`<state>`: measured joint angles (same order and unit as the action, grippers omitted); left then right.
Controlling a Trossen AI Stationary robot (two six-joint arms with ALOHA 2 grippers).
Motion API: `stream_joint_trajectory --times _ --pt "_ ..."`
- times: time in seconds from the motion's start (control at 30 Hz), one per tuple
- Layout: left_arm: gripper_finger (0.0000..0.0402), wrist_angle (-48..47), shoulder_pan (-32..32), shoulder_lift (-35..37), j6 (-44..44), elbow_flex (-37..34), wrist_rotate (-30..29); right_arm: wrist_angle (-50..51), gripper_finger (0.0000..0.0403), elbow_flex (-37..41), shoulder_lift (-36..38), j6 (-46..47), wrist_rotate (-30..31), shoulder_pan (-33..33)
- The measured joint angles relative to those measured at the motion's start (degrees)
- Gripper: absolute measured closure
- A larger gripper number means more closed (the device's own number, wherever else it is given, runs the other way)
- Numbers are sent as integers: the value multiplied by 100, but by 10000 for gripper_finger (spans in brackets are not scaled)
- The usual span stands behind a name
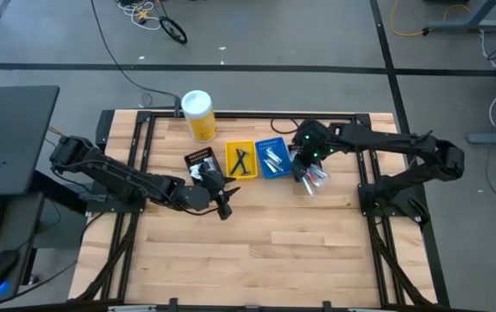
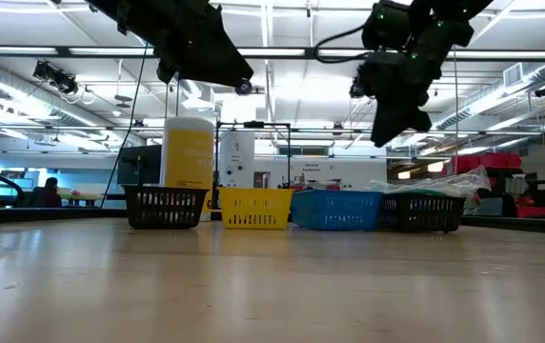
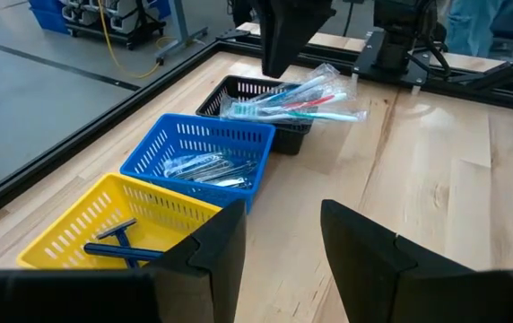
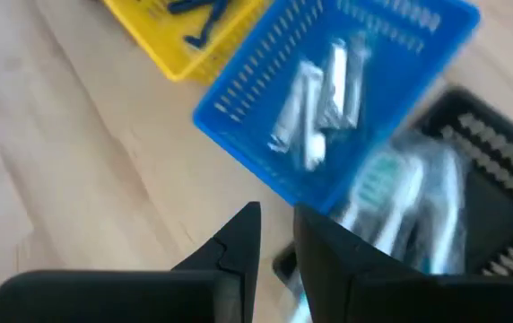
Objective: Pick & Place Travel size toiletries
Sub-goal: Put the green toothbrush into the right black basket
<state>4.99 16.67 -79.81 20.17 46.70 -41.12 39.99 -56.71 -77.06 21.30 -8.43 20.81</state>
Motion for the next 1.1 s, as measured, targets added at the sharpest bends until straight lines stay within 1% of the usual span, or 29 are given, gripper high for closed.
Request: stream_joint_trajectory --times 0.07,0.2,0.4,0.57,0.63,0.7,0.87,1.1 --pt "248 0 0 0 -2 0 0 -147 324 0 -40 -97 182 -123" --pt "248 -1 0 0 -3 0 0 -145 324 0 -290 -142 855 -247" --pt "248 -2 0 0 10 0 22 -125 324 1 -991 -55 1071 -211" --pt "248 -2 0 0 -73 0 22 -130 324 1 -1320 75 2054 -164" --pt "248 -2 0 0 -102 0 24 -128 324 2 -1343 97 2308 -97" --pt "248 -2 0 0 -103 0 24 -129 324 1 -1344 186 2341 -32" --pt "248 -1 0 0 -101 0 4 -133 324 0 -1400 254 1781 78" --pt "248 -2 0 0 -92 0 17 -96 324 2 -1673 323 1723 139"
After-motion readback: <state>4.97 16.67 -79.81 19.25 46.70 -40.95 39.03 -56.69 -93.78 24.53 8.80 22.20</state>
